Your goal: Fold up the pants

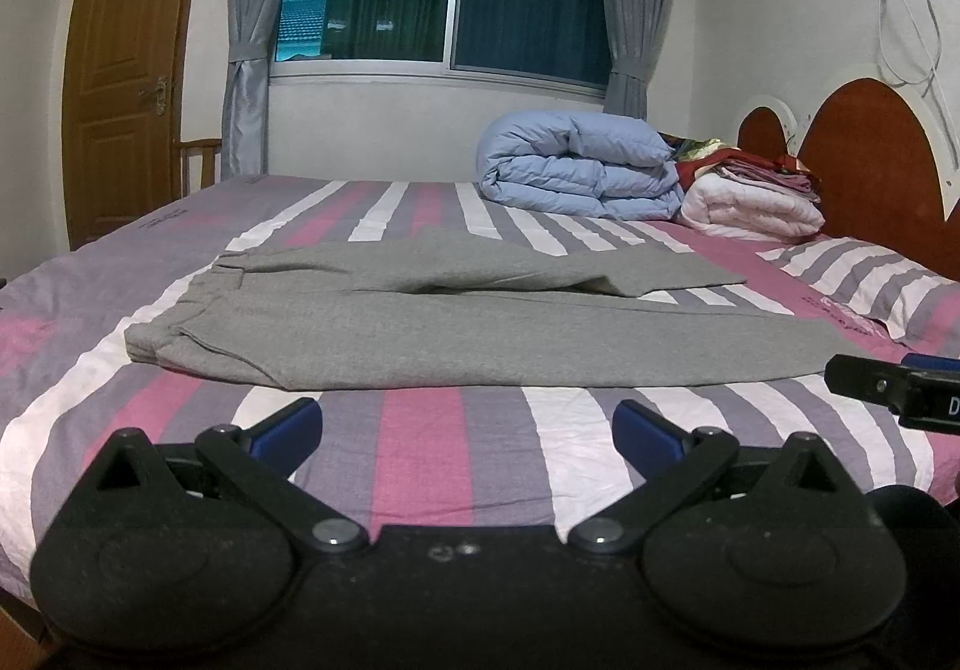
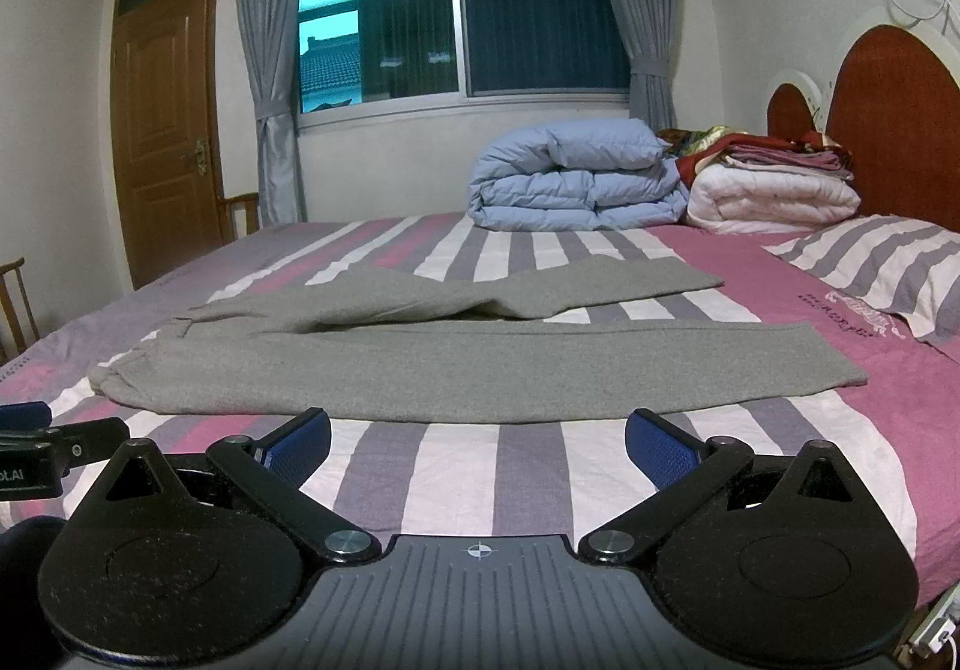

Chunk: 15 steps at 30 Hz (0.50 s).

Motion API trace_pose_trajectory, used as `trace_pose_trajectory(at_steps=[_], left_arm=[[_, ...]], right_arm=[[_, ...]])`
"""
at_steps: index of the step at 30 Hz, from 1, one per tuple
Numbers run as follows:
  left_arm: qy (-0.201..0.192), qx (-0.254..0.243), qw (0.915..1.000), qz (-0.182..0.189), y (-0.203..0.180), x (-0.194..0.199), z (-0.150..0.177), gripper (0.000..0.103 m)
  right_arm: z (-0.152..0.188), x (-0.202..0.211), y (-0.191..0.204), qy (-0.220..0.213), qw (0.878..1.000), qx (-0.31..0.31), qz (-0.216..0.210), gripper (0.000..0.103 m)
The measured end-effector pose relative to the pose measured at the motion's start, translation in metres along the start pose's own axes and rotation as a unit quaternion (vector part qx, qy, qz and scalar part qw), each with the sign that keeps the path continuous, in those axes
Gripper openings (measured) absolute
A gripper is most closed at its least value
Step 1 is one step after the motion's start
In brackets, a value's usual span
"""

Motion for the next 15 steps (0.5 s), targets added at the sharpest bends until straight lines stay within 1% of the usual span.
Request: trace_pose_trajectory(at_steps=[15], left_arm=[[-0.002,0.0,1.0,-0.002,0.0007,0.0002,0.0,0.097]], right_arm=[[-0.0003,-0.0004,-0.0005,0.0,1.0,-0.001,0.0,0.103]])
Point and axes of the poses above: each gripper's, at about its wrist camera, not at the fingertips, and x roughly against the way its jaws point, y to its left, z to its underside, the point moved 7 cm from there along -x, roughly the way its jaws point, and after that the axes turned 12 degrees about x, right-handed, at the moved point
